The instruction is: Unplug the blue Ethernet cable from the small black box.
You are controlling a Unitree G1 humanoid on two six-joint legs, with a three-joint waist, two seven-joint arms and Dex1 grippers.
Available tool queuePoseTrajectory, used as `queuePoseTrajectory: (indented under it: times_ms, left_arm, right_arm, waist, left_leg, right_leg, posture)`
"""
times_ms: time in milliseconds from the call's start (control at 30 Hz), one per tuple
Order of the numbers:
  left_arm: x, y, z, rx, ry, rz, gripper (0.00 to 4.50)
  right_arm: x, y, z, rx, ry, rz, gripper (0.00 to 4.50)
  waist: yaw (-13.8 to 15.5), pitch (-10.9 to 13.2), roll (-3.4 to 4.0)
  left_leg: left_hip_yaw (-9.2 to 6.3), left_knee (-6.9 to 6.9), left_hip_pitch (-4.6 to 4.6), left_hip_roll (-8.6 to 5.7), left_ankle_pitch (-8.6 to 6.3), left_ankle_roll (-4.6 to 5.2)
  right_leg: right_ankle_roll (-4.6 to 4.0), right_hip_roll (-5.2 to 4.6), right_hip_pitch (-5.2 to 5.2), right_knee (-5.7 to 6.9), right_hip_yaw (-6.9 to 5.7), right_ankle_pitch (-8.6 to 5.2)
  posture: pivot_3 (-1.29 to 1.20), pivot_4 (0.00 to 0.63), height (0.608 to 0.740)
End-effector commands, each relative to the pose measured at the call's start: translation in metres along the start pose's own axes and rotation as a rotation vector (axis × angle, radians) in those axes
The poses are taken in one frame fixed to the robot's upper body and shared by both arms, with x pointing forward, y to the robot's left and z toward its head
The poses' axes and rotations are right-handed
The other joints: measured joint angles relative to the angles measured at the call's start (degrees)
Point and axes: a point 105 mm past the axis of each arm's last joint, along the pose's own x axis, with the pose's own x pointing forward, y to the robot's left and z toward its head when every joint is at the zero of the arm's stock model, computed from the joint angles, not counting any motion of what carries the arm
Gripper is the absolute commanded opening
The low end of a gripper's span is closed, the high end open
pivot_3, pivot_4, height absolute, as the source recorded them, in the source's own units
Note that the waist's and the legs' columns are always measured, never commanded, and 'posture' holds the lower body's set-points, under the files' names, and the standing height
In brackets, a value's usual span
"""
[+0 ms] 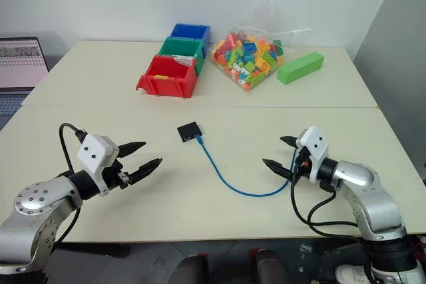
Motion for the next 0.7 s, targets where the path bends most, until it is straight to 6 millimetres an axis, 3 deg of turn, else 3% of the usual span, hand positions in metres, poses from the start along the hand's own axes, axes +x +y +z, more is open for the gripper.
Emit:
queuePoseTrajectory:
  times_ms: [33, 500, 633, 700]
  left_arm:
    - [0.001, -0.009, 0.013, 0.013, -0.042, -0.049, 3.42]
    - [0.003, -0.013, 0.008, 0.018, -0.015, -0.058, 3.42]
    - [0.004, -0.028, -0.001, 0.025, 0.033, -0.141, 3.42]
    - [0.006, -0.024, -0.006, 0.038, 0.056, -0.122, 3.42]
  right_arm:
    - [-0.005, -0.002, 0.017, -0.046, -0.033, -0.006, 4.4]
    - [-0.002, 0.005, 0.014, -0.04, -0.015, 0.021, 4.4]
    - [0.042, 0.022, 0.008, -0.021, -0.031, 0.021, 4.4]
    - [0.064, 0.019, 0.002, -0.011, -0.021, -0.066, 4.4]
  waist:
    - [0.0, 0.0, 0.0]
    - [0.01, 0.0, 0.0]
    - [-0.6, 0.0, 0.01]
    - [-0.8, 0.0, 0.02]
  left_leg:
    - [0.0, 0.0, 0.0, 0.0, 0.0, 0.0]
    - [0.0, 0.01, 0.0, 0.0, 0.0, 0.0]
    - [0.0, 0.0, 0.04, 0.04, 0.0, 0.0]
    - [-0.02, -0.01, 0.07, 0.06, 0.0, 0.0]
  right_leg:
    - [0.0, 0.0, 0.0, 0.0, 0.0, 0.0]
    - [0.0, 0.0, 0.0, 0.0, 0.0, 0.0]
    - [0.0, 0.03, 0.0, 0.01, 0.02, 0.0]
    - [-0.01, 0.06, -0.02, 0.07, 0.03, 0.0]
  posture:
    - [0.0, 0.15, 0.74]
    - [0.0, 0.15, 0.74]
    - [0.0, 0.15, 0.74]
    - [0.0, 0.15, 0.74]
